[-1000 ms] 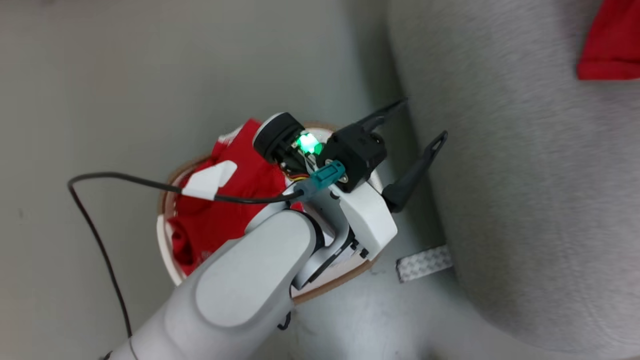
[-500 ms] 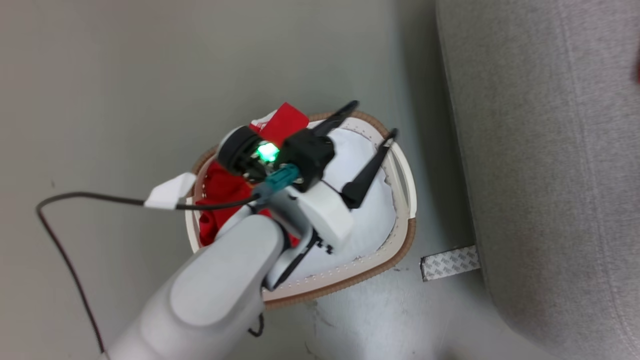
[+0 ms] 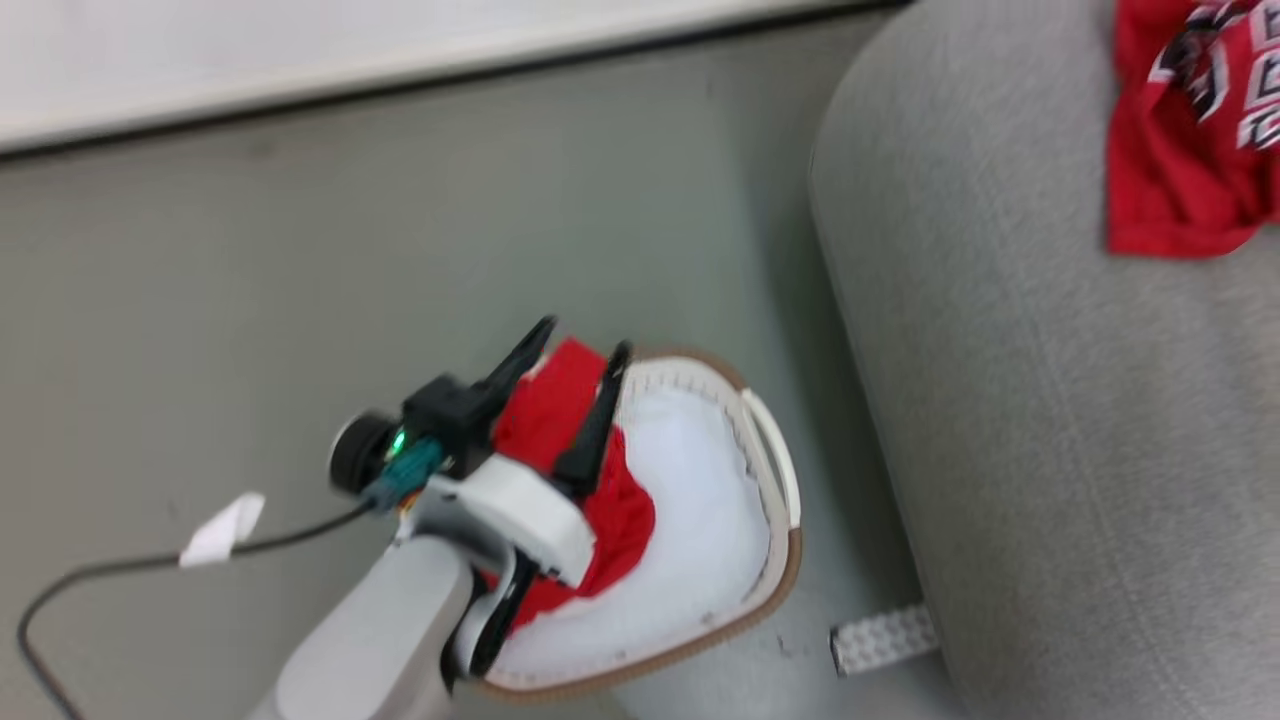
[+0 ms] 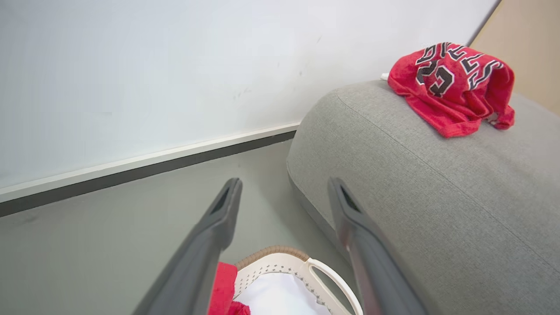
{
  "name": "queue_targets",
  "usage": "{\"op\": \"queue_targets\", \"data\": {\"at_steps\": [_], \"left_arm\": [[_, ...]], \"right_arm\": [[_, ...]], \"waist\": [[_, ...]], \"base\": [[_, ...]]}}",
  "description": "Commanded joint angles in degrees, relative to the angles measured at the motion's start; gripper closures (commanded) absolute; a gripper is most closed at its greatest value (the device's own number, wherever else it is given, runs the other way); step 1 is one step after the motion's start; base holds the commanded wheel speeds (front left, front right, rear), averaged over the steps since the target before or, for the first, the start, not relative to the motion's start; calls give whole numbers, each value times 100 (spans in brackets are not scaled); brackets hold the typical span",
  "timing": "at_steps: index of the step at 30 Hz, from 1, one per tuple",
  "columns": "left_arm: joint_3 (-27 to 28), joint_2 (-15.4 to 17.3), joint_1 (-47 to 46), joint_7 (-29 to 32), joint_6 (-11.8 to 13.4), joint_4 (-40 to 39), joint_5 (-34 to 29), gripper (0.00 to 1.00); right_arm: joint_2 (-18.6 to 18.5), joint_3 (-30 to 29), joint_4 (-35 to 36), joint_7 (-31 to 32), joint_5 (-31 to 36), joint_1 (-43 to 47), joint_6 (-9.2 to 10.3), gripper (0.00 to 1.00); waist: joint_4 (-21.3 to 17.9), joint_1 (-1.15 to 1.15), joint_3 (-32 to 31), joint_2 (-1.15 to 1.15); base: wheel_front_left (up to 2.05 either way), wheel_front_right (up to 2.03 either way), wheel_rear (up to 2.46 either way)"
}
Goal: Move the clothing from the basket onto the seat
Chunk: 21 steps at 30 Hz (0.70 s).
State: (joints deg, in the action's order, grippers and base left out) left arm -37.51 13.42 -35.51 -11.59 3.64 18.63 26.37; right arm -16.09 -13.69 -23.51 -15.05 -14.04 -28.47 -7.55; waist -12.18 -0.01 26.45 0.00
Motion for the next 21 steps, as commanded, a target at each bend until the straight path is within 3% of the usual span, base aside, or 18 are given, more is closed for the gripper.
{"op": "queue_targets", "data": {"at_steps": [1, 10, 21], "left_arm": [[77, 24, 249, -108, 50, 75, 97, 0], [500, 109, 1357, -361, 264, 227, 293, 0], [1455, -45, 2554, -357, 244, -209, -50, 0]], "right_arm": [[58, 26, 241, -18, 60, 328, 12, 0], [410, 342, 1094, -10, 477, 1640, 12, 0], [780, 614, 1138, -10, 512, 2474, 12, 0]], "waist": [[116, 1, -771, 0], [496, 1, -1991, 0], [1180, 1, -2712, 0]], "base": [[0, 0, 0], [0, 0, 0], [0, 0, 0]]}}
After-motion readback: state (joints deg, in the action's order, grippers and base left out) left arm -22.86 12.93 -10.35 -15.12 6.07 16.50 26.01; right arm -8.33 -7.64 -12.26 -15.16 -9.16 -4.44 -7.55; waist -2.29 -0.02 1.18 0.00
